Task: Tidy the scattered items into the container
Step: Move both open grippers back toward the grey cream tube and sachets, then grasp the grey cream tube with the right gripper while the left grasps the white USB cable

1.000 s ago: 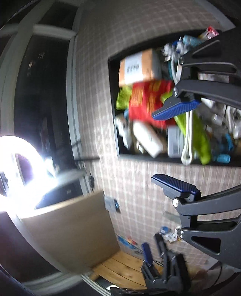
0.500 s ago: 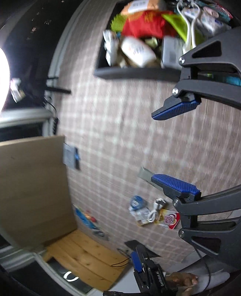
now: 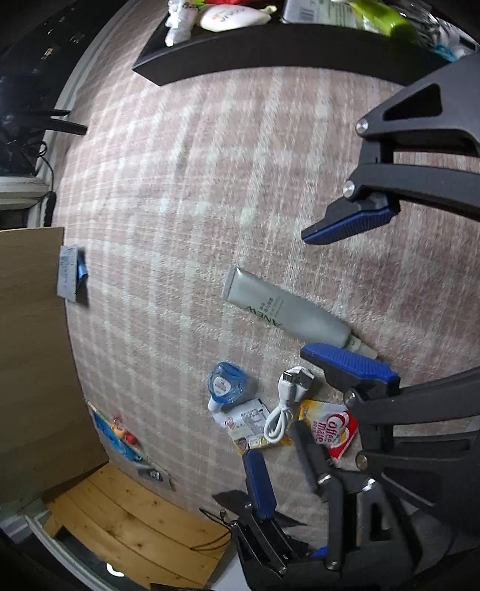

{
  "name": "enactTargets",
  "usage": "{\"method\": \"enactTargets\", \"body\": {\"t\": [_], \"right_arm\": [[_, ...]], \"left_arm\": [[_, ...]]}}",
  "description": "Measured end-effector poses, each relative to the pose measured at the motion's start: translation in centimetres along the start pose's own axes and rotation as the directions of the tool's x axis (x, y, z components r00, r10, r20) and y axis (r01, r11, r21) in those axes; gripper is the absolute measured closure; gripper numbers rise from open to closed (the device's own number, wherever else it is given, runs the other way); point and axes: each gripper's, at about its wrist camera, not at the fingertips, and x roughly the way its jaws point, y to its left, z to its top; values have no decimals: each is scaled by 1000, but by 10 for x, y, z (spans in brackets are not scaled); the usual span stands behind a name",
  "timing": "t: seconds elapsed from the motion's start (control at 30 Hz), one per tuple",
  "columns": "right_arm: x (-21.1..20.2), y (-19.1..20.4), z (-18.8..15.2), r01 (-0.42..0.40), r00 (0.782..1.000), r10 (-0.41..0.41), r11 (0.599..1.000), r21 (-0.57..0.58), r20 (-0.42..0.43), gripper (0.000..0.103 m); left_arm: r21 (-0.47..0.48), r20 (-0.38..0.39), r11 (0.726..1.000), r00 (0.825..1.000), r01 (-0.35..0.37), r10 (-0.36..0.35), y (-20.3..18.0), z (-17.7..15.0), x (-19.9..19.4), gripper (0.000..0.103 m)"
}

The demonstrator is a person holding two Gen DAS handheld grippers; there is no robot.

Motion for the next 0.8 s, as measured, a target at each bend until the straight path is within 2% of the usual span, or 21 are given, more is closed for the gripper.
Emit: {"method": "enactTargets", "body": {"t": [0.2,0.4,0.47,0.57,0.63,0.7,0.8], "right_arm": [[13,7,-3,18,1000,-17,1000,13,-22,52],[19,12,-3,54,998,-54,999,8,-30,52],[21,14,-3,74,997,-74,997,-9,-26,53],[26,18,3,114,993,-115,993,-42,-21,61],[27,17,5,139,990,-140,989,-57,-18,72],[27,15,7,149,989,-150,987,-63,-18,76],[26,14,6,148,989,-150,986,-72,-16,77]], "left_arm": [[130,-48,992,999,8,-2,-9,5,17,61],[135,-52,990,998,49,-43,-3,9,21,60],[142,-69,989,997,52,-43,-6,9,25,64],[134,-65,989,996,64,-55,-9,9,27,66],[89,-62,993,995,79,-74,-5,11,27,72],[65,-50,995,996,80,-77,-4,11,26,80],[47,-36,996,997,71,-69,-6,10,24,81]]}}
